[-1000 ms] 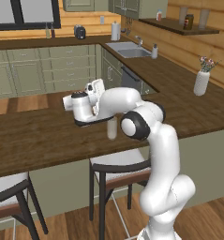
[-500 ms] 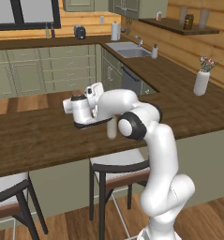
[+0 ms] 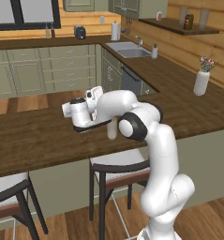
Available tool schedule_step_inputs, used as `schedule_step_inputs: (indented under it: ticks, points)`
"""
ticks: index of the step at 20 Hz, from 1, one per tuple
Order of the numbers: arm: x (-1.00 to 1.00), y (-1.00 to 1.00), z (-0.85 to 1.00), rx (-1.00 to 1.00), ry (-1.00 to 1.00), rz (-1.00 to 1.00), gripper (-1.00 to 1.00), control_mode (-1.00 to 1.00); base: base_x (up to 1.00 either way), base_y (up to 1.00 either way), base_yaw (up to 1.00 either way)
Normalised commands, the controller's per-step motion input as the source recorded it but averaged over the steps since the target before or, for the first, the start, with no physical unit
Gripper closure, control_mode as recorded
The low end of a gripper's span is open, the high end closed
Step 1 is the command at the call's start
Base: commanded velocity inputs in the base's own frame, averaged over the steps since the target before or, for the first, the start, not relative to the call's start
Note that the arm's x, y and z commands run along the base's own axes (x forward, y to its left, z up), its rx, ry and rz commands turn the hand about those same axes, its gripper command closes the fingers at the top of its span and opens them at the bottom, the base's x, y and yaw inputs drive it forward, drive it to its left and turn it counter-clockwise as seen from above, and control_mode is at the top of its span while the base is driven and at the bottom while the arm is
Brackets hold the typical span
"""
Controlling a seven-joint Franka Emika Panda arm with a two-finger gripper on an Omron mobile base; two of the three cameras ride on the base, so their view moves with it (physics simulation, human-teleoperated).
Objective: Take a straw from the drawer in front and place it inside the glass cup on the dining counter.
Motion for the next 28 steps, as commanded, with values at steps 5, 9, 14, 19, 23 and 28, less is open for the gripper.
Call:
schedule_step_inputs:
  ticks: [5,9,14,19,23,28]
  points:
    - [-0.03,0.00,-0.12,0.00,0.00,0.00,-1.00,-1.00,0.00,0.00,0.00]
    - [0.00,0.00,-0.05,0.00,0.00,0.00,-1.00,-1.00,0.00,0.00,0.00]
    - [0.00,0.00,0.00,0.00,0.00,0.00,-1.00,-1.00,0.00,0.00,0.00]
    - [-0.03,0.00,0.00,0.00,0.00,0.00,-1.00,-1.00,0.00,0.00,0.00]
    - [-0.14,0.00,0.00,0.04,0.05,0.00,-1.00,-1.00,0.00,0.00,0.00]
    - [-0.18,0.00,0.00,0.09,0.11,0.00,-1.00,-1.00,0.00,0.00,0.00]
